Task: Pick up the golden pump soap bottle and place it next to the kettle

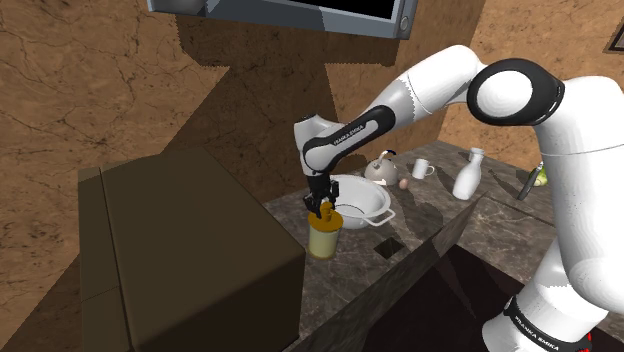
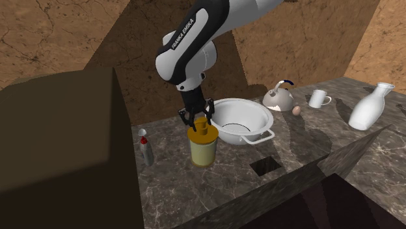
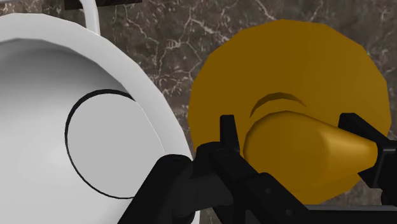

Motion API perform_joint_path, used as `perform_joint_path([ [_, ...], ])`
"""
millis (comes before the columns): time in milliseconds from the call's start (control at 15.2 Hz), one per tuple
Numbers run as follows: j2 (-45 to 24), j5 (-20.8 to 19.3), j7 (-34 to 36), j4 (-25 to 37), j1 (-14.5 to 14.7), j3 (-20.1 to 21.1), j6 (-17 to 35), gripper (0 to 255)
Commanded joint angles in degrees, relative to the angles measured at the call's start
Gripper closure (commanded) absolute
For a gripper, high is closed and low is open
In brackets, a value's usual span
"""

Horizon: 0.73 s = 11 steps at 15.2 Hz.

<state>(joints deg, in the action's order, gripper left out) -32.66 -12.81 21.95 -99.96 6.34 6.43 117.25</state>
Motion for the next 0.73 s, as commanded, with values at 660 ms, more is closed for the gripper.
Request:
perform_joint_path([
  [660, 5.17, 1.05, -1.27, 1.44, -0.22, 0.51, -6.46, 255],
])
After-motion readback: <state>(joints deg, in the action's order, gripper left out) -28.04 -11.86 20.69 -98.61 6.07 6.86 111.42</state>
